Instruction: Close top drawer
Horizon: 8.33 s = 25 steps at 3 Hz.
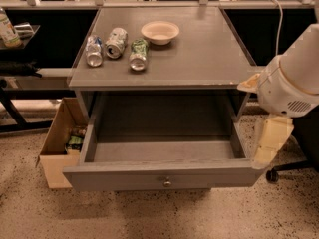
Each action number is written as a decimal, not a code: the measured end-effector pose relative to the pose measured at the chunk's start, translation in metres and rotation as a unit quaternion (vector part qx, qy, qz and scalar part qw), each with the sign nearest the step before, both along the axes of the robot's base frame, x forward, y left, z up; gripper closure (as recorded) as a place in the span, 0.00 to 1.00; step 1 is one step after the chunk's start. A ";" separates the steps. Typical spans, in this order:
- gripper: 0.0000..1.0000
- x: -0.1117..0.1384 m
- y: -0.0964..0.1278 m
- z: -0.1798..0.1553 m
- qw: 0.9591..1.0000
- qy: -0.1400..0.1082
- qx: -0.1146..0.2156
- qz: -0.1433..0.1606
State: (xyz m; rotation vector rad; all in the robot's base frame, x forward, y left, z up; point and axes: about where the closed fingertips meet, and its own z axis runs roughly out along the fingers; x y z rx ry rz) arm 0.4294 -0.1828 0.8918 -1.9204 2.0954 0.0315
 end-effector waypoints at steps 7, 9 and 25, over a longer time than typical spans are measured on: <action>0.65 -0.104 0.024 -0.217 0.993 0.077 -0.005 0.087; 1.00 -0.106 0.023 -0.226 0.993 0.079 -0.001 0.086; 0.94 0.082 -0.020 -0.282 0.997 -0.025 -0.040 0.066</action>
Offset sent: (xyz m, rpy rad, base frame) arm -0.0162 0.0174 -0.0380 0.0349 0.0372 0.0710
